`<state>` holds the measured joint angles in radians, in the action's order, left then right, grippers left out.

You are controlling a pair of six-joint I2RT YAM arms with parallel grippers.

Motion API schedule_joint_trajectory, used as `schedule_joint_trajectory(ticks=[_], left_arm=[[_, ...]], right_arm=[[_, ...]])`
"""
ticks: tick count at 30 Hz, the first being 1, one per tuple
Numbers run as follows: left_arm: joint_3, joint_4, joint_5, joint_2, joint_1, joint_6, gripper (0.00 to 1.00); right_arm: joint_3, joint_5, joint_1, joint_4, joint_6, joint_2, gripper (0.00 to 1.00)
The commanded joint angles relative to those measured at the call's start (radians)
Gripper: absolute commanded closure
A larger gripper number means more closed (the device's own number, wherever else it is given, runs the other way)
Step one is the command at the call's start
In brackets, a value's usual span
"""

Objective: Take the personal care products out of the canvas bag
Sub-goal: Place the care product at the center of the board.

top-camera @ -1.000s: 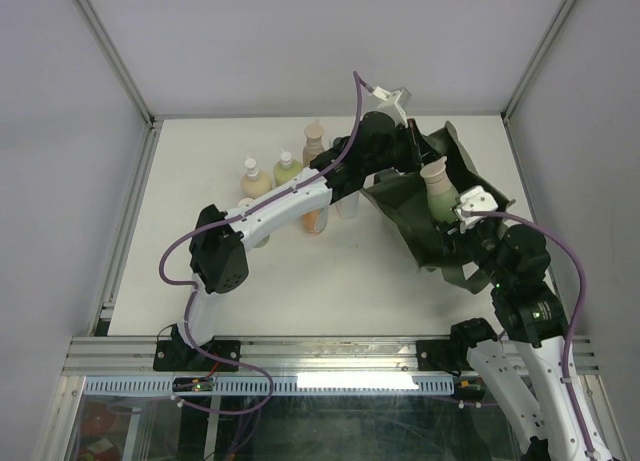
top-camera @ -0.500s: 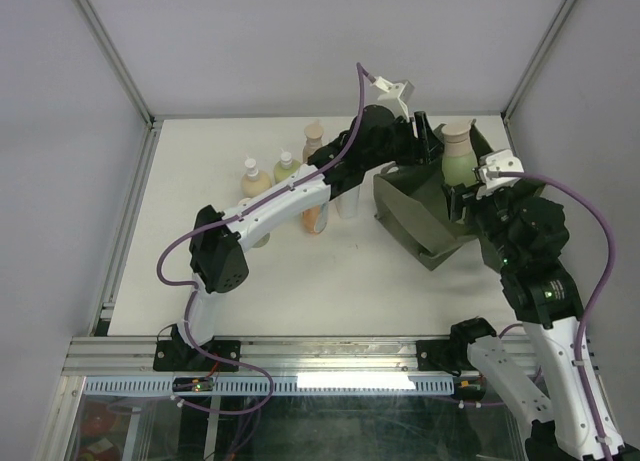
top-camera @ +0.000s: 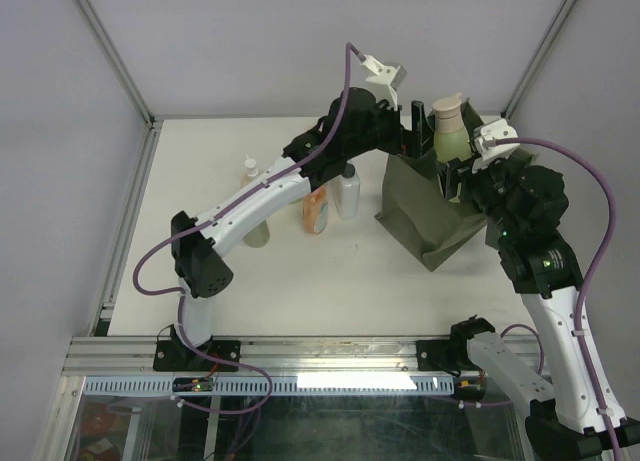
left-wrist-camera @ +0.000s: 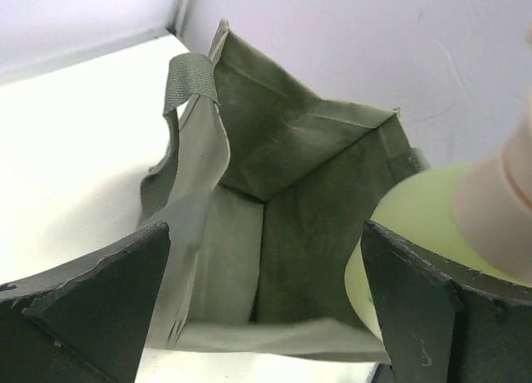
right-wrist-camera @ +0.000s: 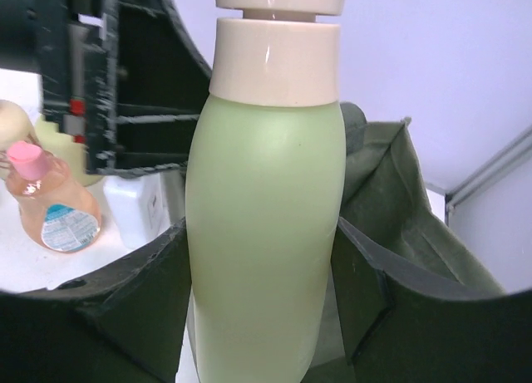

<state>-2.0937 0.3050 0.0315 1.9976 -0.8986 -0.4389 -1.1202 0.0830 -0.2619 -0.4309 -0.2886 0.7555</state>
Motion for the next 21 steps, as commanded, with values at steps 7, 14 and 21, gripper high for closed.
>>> schedule_joint_trajectory(ticks=[7,14,21], left_arm=[[0.124,0.074,0.004,-0.364,0.091,0.121,0.01],[0.362,0.060,-0.105,-0.659,0.118,0.103,0.01],[0.435,0.100,-0.233,-0.824,0.121,0.105,0.01]], right_arm=[[-0.219,0.249,0.001,0.362,0.086,0.090,1.00],[-0.145,0.591,0.001,0.568,0.212,0.148,1.00],[-0.021,0.772,-0.078,0.838,0.383,0.218,1.00]])
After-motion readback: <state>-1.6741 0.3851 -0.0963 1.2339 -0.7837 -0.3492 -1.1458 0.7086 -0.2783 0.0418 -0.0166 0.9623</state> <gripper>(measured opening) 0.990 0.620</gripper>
